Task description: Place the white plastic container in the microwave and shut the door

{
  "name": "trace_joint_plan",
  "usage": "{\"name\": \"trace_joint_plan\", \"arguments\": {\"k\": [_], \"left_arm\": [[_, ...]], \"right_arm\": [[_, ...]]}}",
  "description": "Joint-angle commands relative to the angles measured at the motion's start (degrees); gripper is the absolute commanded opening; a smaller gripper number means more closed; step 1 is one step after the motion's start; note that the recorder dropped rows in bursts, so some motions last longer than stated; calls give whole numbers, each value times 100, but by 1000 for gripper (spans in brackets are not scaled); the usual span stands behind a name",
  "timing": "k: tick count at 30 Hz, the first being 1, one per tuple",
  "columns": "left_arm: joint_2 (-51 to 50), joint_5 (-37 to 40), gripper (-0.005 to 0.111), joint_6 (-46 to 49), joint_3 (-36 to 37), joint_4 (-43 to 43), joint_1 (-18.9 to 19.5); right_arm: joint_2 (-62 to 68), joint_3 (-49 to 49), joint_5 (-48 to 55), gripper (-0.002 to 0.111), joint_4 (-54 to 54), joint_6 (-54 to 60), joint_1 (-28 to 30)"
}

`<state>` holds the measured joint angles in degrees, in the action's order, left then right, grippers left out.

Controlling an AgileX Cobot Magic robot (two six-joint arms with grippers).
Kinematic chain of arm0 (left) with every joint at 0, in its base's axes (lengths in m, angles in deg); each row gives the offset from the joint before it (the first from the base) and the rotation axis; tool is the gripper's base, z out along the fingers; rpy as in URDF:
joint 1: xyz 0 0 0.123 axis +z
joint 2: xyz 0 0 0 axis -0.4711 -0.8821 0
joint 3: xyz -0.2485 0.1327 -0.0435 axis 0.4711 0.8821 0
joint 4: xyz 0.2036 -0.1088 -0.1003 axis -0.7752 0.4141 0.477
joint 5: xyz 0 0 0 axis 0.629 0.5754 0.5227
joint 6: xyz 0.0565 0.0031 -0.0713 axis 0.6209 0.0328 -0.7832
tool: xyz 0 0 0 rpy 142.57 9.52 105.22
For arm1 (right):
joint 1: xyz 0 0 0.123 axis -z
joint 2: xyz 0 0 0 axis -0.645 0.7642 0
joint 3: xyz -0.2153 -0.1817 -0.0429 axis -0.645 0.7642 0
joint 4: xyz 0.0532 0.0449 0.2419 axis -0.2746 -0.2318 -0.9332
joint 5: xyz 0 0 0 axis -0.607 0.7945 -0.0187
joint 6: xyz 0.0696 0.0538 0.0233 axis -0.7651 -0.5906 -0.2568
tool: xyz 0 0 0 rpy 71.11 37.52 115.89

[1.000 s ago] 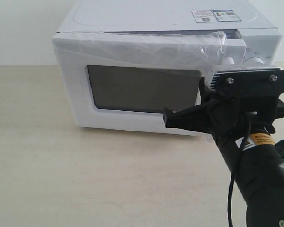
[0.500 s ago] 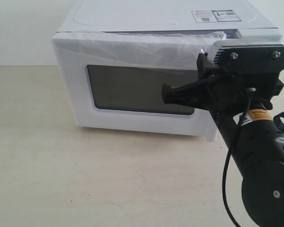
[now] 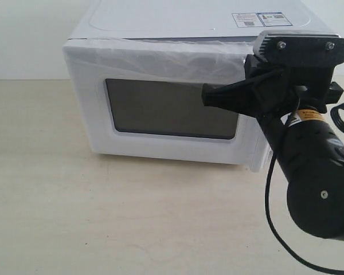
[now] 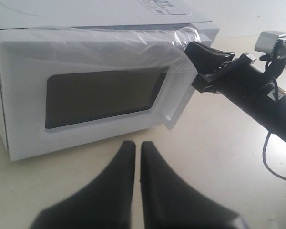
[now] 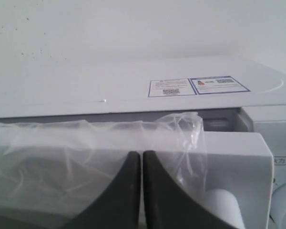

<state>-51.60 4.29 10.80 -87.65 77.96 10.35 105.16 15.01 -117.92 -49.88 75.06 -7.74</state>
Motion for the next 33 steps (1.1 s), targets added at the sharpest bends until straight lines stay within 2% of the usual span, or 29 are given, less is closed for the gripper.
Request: {"name": "trace_joint_plan", "arguments": {"k": [1, 9, 16, 33], "left_arm": [[-23, -58, 4, 60, 19, -19, -19], [-23, -58, 4, 60, 19, -19, -19], [-23, -58, 4, 60, 19, -19, -19], [-23, -58, 4, 59, 19, -19, -19]], "right_arm": [[-4, -22, 218, 0, 399, -176, 171], [-4, -22, 118, 0, 376, -176, 182], [-4, -227, 538, 0, 418, -205, 559], [598, -849, 762, 0, 448, -45, 570]]}}
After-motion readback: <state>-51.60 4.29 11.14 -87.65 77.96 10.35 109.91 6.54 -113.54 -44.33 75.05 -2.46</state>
